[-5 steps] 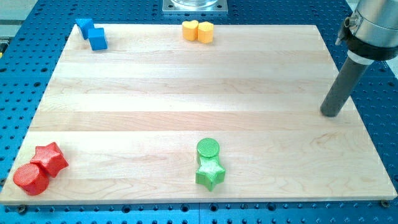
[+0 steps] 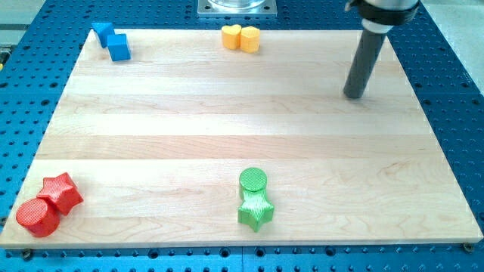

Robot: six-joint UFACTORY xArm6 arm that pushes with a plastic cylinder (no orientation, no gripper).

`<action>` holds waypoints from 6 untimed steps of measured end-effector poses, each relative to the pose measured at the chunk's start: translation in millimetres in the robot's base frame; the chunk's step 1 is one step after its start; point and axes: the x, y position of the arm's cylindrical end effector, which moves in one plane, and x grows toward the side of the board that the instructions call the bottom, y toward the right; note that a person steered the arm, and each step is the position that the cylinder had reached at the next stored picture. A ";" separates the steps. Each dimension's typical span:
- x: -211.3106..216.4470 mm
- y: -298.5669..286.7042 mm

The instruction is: Place your arm right to the yellow hexagon

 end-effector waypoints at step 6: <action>-127.1 -120.0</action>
